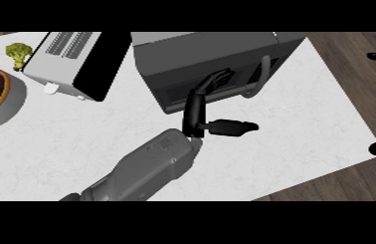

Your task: Pick up the milk, place it into the microwave and close the microwave

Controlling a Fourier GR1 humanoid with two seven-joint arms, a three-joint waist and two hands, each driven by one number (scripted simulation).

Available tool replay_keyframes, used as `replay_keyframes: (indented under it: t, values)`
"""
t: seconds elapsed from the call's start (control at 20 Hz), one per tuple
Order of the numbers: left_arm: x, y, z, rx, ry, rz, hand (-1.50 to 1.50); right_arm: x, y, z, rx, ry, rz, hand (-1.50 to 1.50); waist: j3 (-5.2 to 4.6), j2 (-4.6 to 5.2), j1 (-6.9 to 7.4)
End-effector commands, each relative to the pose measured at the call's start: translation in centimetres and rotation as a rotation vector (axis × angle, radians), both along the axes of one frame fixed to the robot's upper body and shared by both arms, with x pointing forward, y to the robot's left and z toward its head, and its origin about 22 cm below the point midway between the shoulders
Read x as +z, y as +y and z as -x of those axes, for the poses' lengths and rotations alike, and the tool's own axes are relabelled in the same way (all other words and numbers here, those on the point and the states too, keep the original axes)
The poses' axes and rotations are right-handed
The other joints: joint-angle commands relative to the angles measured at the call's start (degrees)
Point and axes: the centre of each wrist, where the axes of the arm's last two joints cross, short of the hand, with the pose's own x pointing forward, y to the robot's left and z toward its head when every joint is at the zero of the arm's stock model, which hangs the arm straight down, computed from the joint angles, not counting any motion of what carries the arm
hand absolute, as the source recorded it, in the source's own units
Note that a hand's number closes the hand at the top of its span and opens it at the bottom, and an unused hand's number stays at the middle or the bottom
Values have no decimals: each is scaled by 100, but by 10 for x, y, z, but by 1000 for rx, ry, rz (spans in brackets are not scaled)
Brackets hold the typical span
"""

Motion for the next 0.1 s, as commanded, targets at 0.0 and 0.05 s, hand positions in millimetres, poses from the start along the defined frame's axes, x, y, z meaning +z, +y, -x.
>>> replay_keyframes:
  t: [0.0, 0.05]
  values:
    - [11, 7, -25, 106, 27, 9, -150, 1, -6, -4, 15, 17, -25, -150, -10, 37, -10]
    - [10, 7, -23, 105, 30, 12, -150, 6, -11, -5, 16, 18, -19, -150, -13, 40, -49]
